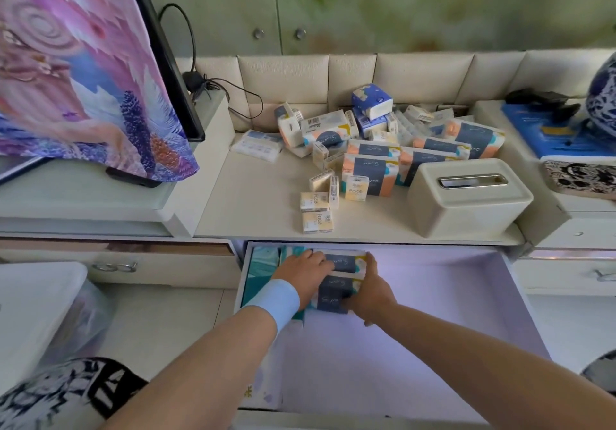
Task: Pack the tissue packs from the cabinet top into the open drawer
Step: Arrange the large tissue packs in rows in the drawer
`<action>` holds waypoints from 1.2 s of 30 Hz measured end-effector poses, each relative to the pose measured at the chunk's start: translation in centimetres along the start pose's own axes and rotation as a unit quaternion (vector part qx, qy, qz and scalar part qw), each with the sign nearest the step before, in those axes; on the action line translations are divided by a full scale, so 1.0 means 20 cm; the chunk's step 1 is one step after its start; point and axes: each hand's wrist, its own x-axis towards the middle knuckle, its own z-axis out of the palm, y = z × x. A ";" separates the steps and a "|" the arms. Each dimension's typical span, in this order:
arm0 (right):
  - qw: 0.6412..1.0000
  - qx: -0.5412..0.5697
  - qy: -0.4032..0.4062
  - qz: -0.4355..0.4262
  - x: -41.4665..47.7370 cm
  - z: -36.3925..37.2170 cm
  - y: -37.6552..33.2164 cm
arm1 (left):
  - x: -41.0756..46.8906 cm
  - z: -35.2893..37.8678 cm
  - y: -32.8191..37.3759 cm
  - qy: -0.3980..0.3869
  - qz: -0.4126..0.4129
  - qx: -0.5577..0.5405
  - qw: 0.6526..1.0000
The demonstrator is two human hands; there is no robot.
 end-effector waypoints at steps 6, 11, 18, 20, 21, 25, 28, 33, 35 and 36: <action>0.998 0.009 0.032 -0.058 0.03 -0.02 0.02 | 0.00 0.03 0.01 -0.005 0.007 0.007 1.000; 0.992 0.102 -0.064 0.043 0.02 -0.01 0.02 | 0.02 0.01 0.01 -0.020 -0.024 0.027 0.999; 0.989 0.069 -0.128 -0.011 0.01 -0.10 0.02 | 0.04 -0.03 0.01 -0.056 -0.030 0.013 0.998; 0.989 -0.016 -0.138 -0.043 -0.01 -0.16 0.02 | 0.04 -0.06 0.01 -0.081 -0.034 0.002 0.996; 0.987 -0.068 -0.133 -0.050 -0.01 -0.19 0.02 | 0.04 -0.08 0.01 -0.098 -0.034 0.000 0.995; 0.972 -0.213 -0.064 -0.074 -0.03 -0.32 -0.02 | 0.05 -0.24 0.03 -0.125 -0.051 -0.038 0.990; 0.965 -0.239 0.002 -0.110 -0.04 -0.46 -0.11 | 0.07 -0.43 0.01 -0.093 -0.056 -0.117 0.987; 0.942 -0.268 0.084 -0.186 -0.06 -0.70 -0.32 | 0.12 -0.72 -0.11 -0.007 -0.101 -0.201 0.974; 0.930 -0.276 0.114 -0.214 -0.06 -0.79 -0.40 | 0.16 -0.79 -0.17 0.028 -0.119 -0.210 0.970; 0.923 -0.283 0.127 -0.227 -0.05 -0.83 -0.43 | 0.18 -0.80 -0.20 0.042 -0.127 -0.204 0.970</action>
